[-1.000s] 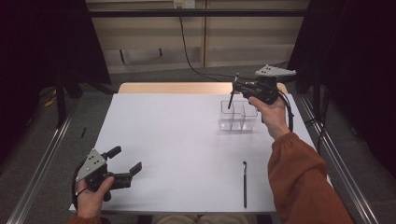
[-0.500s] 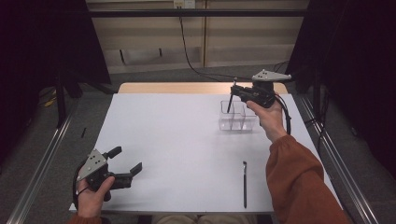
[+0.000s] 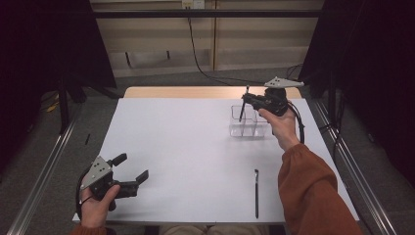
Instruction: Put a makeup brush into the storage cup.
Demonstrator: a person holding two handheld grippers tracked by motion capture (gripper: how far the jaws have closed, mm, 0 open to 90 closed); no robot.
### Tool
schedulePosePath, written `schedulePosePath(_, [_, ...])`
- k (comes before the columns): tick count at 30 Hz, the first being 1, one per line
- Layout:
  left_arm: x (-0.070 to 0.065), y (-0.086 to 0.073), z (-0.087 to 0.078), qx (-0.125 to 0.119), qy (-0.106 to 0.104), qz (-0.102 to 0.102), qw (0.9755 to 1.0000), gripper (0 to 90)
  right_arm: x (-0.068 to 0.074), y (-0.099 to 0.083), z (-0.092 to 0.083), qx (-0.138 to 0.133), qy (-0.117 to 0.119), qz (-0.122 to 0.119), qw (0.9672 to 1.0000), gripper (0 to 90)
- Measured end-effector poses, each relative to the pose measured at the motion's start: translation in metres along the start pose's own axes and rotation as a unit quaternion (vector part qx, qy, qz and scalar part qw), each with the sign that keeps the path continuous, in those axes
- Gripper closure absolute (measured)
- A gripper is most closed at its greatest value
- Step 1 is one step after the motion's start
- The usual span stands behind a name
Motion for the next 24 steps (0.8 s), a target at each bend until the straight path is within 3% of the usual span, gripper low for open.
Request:
schedulePosePath(18, [0.002, 0.001, -0.001, -0.003, 0.005, -0.002, 1.0, 2.4, -0.004, -0.013, 0.005, 0.001, 0.005, 0.024, 0.9997, 84.2])
schedulePosePath(24, [0.002, 0.0, -0.001, -0.002, 0.005, -0.001, 1.0, 2.4, -0.002, -0.015, 0.008, 0.006, 0.006, 0.021, 0.9997, 84.1])
Point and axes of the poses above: each handheld gripper's, and its own axes: z roughly forward along the jaws, y roughly out of its top, x roughly to its left, the point moved 7 cm from there along z, roughly forward along the jaws, and after that the axes turned 5 degrees about x, right-handed, at the moved point
